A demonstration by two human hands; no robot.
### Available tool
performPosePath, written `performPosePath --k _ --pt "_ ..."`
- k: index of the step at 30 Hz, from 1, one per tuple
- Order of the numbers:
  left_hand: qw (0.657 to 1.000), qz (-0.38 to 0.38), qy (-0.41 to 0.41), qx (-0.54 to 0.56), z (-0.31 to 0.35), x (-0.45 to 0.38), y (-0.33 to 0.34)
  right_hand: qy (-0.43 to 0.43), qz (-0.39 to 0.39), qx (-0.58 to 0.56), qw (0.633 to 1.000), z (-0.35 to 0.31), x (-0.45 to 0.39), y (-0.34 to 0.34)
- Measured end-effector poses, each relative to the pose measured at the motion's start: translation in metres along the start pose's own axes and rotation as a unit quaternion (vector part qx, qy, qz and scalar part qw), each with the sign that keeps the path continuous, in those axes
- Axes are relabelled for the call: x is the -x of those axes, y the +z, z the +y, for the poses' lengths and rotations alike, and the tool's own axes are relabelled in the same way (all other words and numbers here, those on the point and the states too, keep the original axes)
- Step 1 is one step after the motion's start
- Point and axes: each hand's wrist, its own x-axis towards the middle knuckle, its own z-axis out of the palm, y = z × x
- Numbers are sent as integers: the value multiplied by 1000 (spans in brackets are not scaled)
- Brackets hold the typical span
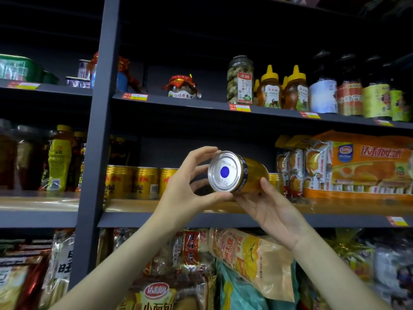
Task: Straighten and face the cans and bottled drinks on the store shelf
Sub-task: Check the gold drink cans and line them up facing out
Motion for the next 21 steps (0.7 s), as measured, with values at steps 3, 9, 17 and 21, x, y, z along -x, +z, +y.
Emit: performPosePath --k 3,9,17,21 --pt "999 -25 13 -30 0 -2 -1 -4 -5 12 1000 1 -3 0" --pt "983 -120 -82 -109 -29 0 -11 -167 83 248 951 -10 -6 12" --pt "972 -172 -111 -120 -45 2 -8 -281 18 554 784 -11 -5 6" --pt "971 -124 -109 -174 -51 2 -11 -337 -3 678 653 -6 -5 1"
